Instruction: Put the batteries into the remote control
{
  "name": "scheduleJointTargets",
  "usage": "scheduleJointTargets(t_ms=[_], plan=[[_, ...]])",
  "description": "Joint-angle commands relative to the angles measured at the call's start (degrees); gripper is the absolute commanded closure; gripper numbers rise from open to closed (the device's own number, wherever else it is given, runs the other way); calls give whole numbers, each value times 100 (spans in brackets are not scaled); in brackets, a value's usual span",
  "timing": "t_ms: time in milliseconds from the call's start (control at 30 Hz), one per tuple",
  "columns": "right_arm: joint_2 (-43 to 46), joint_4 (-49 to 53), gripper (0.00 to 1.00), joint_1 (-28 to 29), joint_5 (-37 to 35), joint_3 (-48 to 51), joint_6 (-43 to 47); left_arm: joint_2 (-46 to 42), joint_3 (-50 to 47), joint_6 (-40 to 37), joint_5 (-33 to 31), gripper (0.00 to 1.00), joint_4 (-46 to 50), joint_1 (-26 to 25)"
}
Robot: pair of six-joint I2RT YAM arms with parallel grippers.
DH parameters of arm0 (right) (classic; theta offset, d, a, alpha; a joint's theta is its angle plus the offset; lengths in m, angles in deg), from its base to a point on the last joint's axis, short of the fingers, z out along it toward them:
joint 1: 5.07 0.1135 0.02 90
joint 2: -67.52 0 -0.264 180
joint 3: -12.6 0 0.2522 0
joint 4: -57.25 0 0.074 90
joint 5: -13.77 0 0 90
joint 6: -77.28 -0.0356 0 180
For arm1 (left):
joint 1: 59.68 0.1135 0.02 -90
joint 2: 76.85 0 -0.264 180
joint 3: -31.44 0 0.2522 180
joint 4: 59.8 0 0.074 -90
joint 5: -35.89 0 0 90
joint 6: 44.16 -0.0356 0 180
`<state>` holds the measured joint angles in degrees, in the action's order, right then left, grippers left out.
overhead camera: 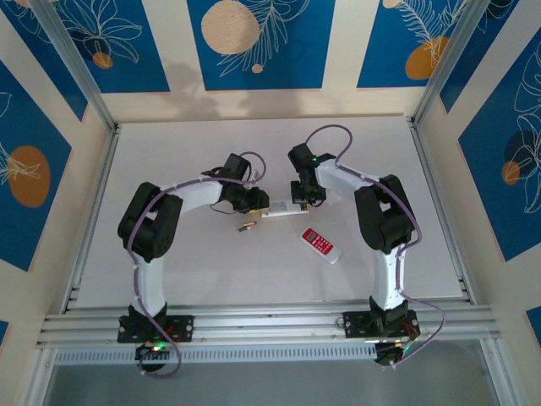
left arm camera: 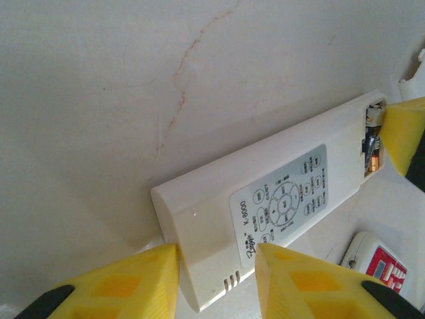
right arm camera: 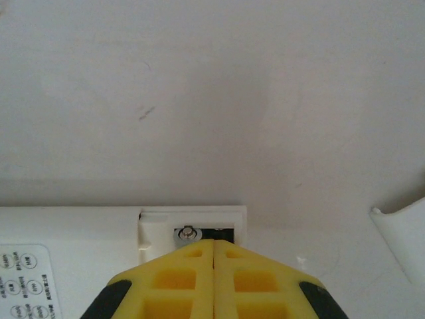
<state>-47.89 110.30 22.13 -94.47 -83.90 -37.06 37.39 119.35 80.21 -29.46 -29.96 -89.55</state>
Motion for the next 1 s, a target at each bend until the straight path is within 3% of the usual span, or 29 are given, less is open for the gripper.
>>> scheduleJointTargets(t_ms=[0, 233, 467, 967], plan=[[-223, 203, 92, 144, 239, 248, -99, 99, 101, -95, 144, 63, 141, -62], [43, 320, 92, 246, 170, 591, -317, 55, 56, -96, 136, 64, 124, -55], [432, 688, 91, 20, 104, -300, -109, 64, 82, -80, 136, 63, 123, -58], [-112, 445, 90, -83, 449, -470, -154, 63, 100, -117, 107, 63, 176, -58]])
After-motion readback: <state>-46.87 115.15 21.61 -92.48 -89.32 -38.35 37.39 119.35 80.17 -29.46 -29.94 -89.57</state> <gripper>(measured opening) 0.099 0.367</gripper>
